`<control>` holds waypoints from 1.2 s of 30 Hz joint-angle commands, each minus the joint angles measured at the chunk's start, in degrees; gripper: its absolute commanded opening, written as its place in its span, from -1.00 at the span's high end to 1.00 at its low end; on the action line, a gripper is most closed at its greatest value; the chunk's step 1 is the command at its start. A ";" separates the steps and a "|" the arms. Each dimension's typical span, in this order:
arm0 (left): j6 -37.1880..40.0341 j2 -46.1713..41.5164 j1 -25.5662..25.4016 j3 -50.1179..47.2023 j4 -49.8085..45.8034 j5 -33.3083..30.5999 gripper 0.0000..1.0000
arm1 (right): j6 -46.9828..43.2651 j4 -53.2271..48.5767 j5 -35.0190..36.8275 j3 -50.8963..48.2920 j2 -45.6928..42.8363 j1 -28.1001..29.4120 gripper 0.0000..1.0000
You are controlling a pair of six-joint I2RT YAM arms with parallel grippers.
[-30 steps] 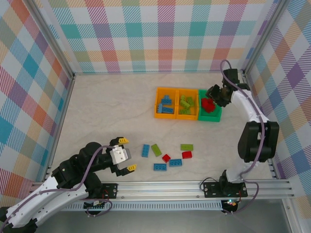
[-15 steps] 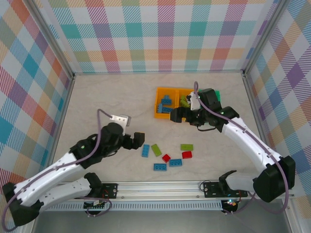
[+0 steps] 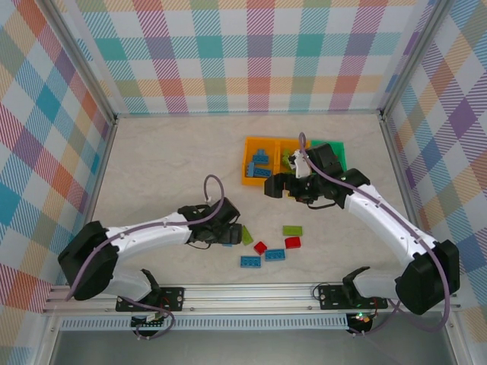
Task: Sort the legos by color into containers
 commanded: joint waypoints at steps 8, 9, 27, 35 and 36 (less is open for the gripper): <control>-2.43 9.65 -2.33 4.36 1.50 -0.45 -0.14 | -0.64 -0.95 1.32 0.61 1.29 0.18 -0.99; -2.68 9.76 -2.36 4.24 1.45 -0.90 0.00 | -0.78 -1.26 1.32 0.52 1.15 0.18 -0.99; 11.07 6.70 7.50 21.36 6.66 -3.69 0.52 | 4.13 3.43 -2.85 -11.89 -9.46 0.18 -0.99; 12.35 27.85 13.93 43.39 9.00 1.30 0.45 | 5.24 2.94 -0.67 -12.73 -11.93 0.18 -0.99; 13.00 29.99 14.12 45.87 8.39 0.74 0.40 | 5.24 2.87 -0.47 -12.63 -11.95 0.18 -0.99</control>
